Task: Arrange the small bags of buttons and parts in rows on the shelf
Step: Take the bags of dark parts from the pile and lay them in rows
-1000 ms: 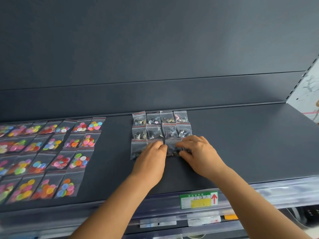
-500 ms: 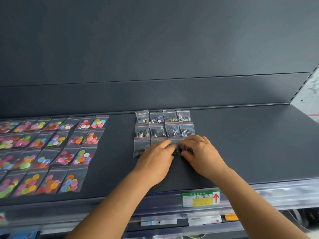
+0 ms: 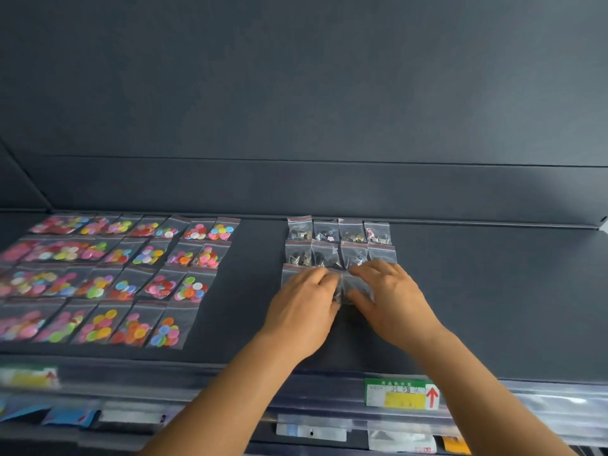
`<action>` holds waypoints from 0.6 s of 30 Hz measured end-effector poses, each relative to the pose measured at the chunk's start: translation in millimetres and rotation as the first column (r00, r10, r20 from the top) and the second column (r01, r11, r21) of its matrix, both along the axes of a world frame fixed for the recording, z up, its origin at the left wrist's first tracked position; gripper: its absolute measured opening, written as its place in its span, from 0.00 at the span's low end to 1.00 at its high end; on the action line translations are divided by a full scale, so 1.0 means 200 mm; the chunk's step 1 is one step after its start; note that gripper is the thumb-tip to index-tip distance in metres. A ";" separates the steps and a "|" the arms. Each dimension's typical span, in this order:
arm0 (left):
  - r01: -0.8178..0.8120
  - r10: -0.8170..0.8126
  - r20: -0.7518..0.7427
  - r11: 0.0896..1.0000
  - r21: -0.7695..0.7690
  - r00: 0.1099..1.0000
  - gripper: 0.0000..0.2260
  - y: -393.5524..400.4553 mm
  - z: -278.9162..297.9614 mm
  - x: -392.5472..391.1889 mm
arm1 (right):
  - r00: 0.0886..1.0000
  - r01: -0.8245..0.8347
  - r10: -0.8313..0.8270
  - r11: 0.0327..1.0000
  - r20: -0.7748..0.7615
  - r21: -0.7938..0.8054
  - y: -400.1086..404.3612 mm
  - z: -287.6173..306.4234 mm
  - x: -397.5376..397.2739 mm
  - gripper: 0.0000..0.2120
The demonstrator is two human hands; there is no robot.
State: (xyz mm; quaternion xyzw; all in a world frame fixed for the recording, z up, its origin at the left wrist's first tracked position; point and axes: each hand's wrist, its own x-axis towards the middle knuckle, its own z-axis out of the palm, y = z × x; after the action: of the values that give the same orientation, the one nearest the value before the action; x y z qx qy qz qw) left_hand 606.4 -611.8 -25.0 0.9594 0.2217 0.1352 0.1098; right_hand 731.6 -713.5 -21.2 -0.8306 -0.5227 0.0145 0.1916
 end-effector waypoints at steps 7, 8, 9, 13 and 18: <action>-0.225 0.225 0.002 0.974 0.017 0.974 0.25 0.22 0.04 -0.33 | 0.985 -0.137 0.140 0.990 0.102 -0.030 0.26 0.07 -0.26 0.28; -0.252 0.252 -0.003 0.968 0.015 0.968 0.25 0.25 0.04 -0.40 | 0.982 -0.161 0.163 0.986 0.096 -0.033 0.31 0.07 -0.31 0.29; -0.274 0.274 -0.005 0.962 0.017 0.962 0.25 0.29 0.05 -0.47 | 0.979 -0.182 0.184 0.983 0.086 -0.031 0.36 0.08 -0.37 0.29; -0.368 0.367 0.022 0.929 0.030 0.930 0.27 0.44 0.07 -0.79 | 0.960 -0.268 0.269 0.963 0.073 -0.027 0.56 0.09 -0.64 0.30; -0.453 0.453 0.022 0.891 0.034 0.891 0.27 0.66 0.09 -1.23 | 0.932 -0.357 0.358 0.934 0.059 -0.029 0.85 0.11 -1.08 0.30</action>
State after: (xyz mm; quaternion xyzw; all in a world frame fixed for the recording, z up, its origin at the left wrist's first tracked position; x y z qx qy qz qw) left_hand 359.6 -479.2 -6.3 0.8824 0.4358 0.1677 0.0586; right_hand 516.1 -543.9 0.8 -0.7234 -0.6706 0.0275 0.1618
